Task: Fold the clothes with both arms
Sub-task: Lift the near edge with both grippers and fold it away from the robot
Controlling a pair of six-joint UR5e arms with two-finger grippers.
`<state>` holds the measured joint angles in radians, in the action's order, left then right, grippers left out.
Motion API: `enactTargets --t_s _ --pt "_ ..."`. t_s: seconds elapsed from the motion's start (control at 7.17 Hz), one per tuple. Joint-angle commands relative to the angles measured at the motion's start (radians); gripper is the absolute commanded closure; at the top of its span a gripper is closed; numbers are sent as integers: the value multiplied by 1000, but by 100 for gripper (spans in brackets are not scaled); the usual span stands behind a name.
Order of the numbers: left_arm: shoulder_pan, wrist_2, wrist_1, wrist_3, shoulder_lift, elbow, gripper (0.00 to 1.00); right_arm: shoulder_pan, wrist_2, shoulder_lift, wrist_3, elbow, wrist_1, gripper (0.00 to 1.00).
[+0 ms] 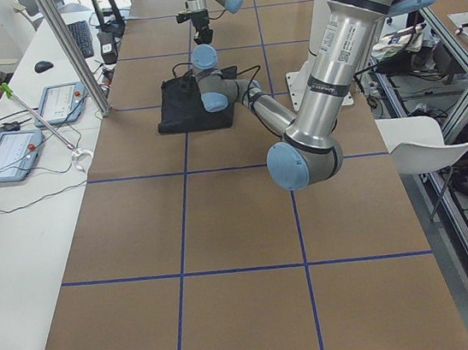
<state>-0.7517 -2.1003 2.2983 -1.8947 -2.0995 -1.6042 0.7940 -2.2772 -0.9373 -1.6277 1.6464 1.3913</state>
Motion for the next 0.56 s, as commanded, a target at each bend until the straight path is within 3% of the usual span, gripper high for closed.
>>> enactTargets --t_s 0.0,0.42 --pt "-9 6 13 -3 -72 119 100 31 2 58 12 -104 -3 100" --pt "-52 6 67 -3 -77 193 100 48 22 118 14 -284 -144 100"
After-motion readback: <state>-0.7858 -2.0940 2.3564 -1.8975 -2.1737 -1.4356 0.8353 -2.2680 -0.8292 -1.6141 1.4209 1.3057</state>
